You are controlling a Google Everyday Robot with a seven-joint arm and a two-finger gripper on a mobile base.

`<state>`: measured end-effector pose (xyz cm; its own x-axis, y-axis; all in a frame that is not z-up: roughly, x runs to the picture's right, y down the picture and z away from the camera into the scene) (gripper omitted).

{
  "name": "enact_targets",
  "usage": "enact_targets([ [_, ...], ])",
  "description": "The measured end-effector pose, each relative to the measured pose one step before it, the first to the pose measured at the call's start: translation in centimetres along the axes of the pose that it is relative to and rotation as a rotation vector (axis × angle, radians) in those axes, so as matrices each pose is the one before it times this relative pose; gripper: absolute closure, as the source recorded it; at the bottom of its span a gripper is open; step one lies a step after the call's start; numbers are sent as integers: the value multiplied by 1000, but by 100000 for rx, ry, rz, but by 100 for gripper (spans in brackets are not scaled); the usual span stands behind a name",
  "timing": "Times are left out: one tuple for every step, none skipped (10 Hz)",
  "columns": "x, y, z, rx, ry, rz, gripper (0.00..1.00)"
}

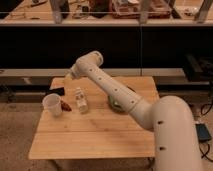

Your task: Place the eraser in the ceramic cup

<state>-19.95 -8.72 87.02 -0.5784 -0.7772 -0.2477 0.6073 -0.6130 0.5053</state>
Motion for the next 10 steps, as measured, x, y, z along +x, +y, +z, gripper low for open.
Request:
enact_targets([
  [97, -464, 1361, 3401, 1387, -2965, 27],
  [268, -696, 2156, 5322, 2254, -4953, 27],
  [178, -730, 1826, 4834, 1439, -3424, 27],
  [84, -422, 1040, 2645, 854, -2148, 27],
  [-78, -274, 1179, 2865, 1148, -2369, 27],
  [-25, -96, 535, 1341, 699, -1122, 27],
  [1, -98, 203, 539, 154, -383, 27],
  [-18, 75, 72, 95, 169, -5, 27],
  [-118, 413, 308, -420, 473, -663, 27],
  [124, 449, 739, -614, 890, -1357, 27],
])
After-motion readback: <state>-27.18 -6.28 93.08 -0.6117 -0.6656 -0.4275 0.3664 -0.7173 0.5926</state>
